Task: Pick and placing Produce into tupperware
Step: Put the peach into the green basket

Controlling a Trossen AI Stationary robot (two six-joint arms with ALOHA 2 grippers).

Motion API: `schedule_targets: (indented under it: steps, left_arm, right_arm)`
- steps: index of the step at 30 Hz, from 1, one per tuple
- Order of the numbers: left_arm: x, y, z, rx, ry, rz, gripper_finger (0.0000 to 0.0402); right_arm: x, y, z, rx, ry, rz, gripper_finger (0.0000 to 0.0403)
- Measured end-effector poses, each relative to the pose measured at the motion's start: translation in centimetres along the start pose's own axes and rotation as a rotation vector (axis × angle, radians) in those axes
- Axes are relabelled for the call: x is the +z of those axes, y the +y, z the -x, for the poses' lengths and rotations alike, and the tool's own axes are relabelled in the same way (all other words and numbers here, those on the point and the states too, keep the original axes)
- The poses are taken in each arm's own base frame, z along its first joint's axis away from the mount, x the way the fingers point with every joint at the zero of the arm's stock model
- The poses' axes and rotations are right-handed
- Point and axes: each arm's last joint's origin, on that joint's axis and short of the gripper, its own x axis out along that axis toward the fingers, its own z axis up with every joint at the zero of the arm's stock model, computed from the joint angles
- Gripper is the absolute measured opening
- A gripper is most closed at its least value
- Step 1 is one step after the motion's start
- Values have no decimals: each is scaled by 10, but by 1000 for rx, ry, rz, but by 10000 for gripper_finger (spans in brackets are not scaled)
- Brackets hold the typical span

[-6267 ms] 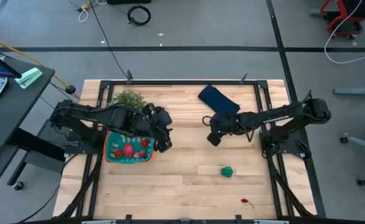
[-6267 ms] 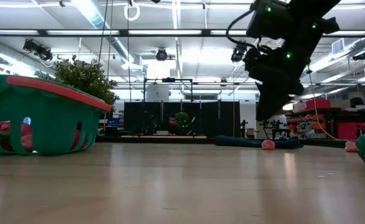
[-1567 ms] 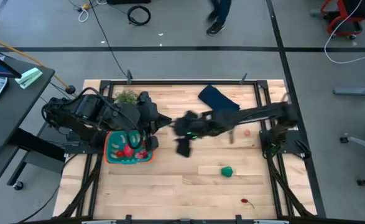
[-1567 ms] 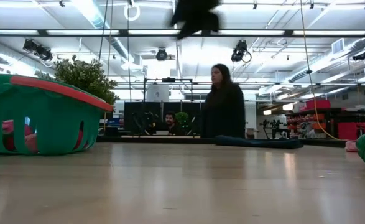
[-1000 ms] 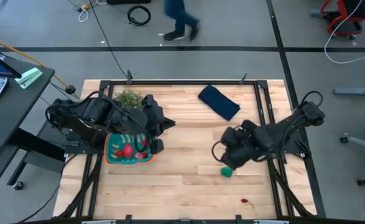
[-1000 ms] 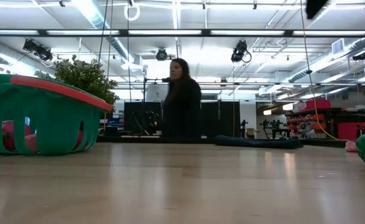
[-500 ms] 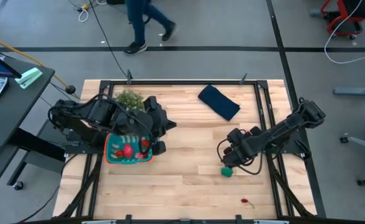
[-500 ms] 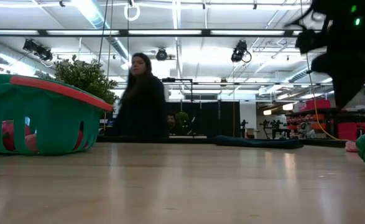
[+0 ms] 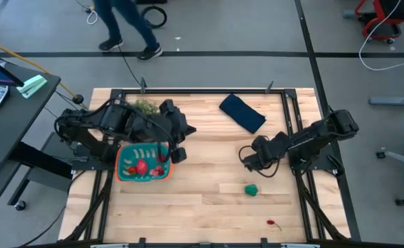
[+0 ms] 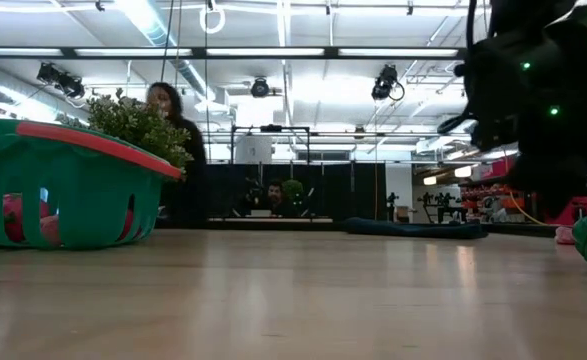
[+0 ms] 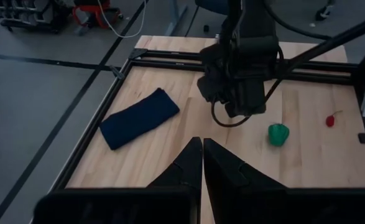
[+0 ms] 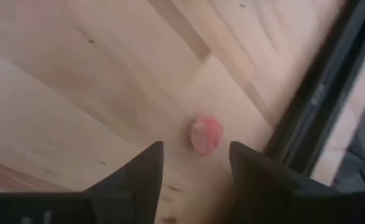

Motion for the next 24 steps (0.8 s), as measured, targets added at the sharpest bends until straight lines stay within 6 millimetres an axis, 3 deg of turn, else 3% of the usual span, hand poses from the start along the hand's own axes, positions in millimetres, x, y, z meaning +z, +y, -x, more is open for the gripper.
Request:
schedule_targets:
  steps: [24]
  left_arm:
    - [0,2,-1,8,4,3,25]
  right_arm:
    - [10,-20,-54,44,191,14,194]
